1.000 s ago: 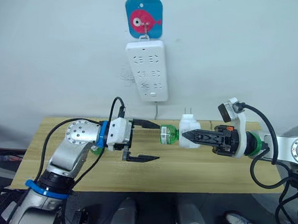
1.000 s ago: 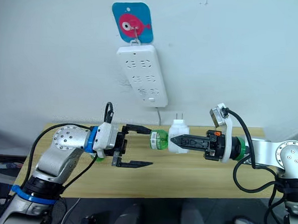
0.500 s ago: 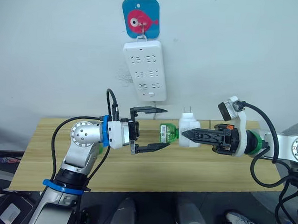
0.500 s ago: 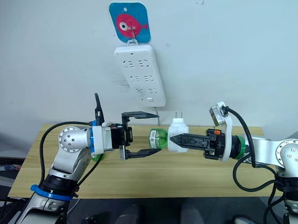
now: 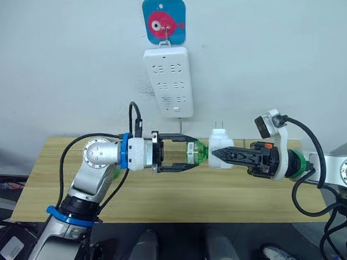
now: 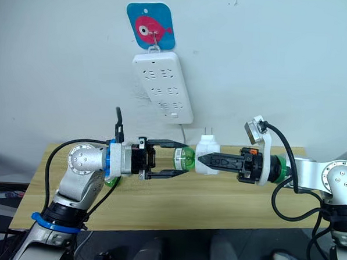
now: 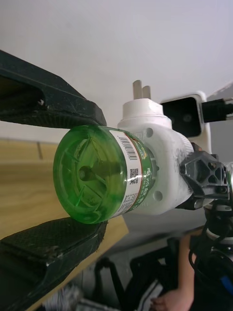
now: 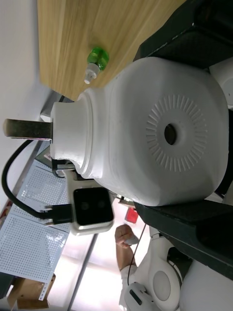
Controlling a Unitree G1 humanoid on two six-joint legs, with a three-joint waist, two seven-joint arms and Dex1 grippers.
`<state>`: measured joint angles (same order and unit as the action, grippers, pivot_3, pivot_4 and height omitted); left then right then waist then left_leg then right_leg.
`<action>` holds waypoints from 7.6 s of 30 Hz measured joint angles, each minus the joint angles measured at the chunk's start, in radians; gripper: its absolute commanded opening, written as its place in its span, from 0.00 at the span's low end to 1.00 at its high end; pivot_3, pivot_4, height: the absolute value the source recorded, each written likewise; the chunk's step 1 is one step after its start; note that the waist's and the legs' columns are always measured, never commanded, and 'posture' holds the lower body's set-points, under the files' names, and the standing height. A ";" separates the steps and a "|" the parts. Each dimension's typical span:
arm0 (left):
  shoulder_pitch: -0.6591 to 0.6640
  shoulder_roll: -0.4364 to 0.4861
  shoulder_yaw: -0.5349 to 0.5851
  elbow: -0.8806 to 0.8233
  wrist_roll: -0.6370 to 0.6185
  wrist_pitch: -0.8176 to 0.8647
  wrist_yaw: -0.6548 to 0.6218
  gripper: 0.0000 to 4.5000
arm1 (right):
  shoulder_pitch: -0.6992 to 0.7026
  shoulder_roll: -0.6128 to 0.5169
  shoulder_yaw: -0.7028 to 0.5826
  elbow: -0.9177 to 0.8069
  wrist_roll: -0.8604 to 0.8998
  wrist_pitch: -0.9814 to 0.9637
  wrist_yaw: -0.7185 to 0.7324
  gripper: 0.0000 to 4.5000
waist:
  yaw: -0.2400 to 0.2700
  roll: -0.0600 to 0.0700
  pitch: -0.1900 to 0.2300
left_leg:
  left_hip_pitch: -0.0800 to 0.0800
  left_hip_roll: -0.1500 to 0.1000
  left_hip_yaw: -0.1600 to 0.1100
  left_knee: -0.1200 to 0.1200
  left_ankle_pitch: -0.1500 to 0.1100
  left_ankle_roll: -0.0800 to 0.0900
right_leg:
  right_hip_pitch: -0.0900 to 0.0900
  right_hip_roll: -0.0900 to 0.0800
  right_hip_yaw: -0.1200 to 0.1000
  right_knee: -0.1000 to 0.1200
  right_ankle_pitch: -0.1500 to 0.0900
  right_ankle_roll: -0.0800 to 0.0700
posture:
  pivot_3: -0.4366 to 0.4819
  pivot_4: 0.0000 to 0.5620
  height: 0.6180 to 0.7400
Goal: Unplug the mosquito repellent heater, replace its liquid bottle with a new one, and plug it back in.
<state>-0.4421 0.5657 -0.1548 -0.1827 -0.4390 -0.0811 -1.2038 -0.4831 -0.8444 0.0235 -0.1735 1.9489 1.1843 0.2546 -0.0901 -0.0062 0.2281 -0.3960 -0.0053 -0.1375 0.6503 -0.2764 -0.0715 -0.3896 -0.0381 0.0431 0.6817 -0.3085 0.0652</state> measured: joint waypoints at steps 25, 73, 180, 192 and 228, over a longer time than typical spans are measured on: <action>-0.333 0.157 0.036 0.051 -0.614 1.287 0.135 0.50 | 0.001 -0.012 0.011 -0.037 -0.003 -0.040 0.031 0.67 | -0.021 -0.001 0.007 | 0.000 0.001 0.000 -0.001 0.001 -0.002 | -0.001 0.000 0.000 -0.001 0.000 0.000 | 0.35 0.40 0.95; 0.025 -0.121 0.002 0.142 0.124 -0.339 -0.019 0.68 | 0.009 -0.028 0.012 -0.007 -0.012 0.000 0.002 0.67 | 0.003 -0.002 0.008 | -0.003 0.000 0.000 0.008 0.000 0.001 | 0.000 0.000 0.000 0.000 0.002 0.001 | 0.33 0.37 0.95; 0.080 -0.355 -0.002 -0.014 0.154 0.145 0.475 0.50 | 0.160 0.879 -0.437 -0.369 -0.484 -0.029 -0.422 1.00 | -0.029 0.001 0.010 | -0.002 0.000 0.002 0.011 -0.002 0.003 | -0.002 0.000 0.002 0.010 0.002 0.001 | 0.30 0.37 0.95; 0.080 -0.337 -0.015 -0.061 0.143 0.181 0.472 0.50 | 0.206 0.742 -0.292 -0.335 -0.346 -0.275 -0.474 0.21 | -0.034 0.001 0.010 | -0.002 0.000 0.002 0.011 -0.002 0.003 | -0.002 0.000 0.002 0.009 0.001 0.001 | 0.30 0.37 0.95; 0.239 0.138 -0.035 -0.134 0.045 0.500 0.114 1.00 | 0.232 0.472 0.212 0.367 -1.687 -1.137 -0.076 0.18 | -0.016 0.000 0.010 | -0.002 0.000 0.003 0.010 -0.002 0.003 | -0.004 0.000 0.003 0.009 0.001 0.000 | 0.39 0.38 0.95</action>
<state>-0.2035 0.7033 -0.1903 -0.3171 -0.3941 0.4191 -1.0895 -0.2515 -0.3727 0.2355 0.1938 0.2621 0.0472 0.1784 -0.1063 -0.0057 0.2382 -0.3977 -0.0055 -0.1342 0.6606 -0.2780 -0.0684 -0.3939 -0.0377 0.0466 0.6911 -0.3074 0.0656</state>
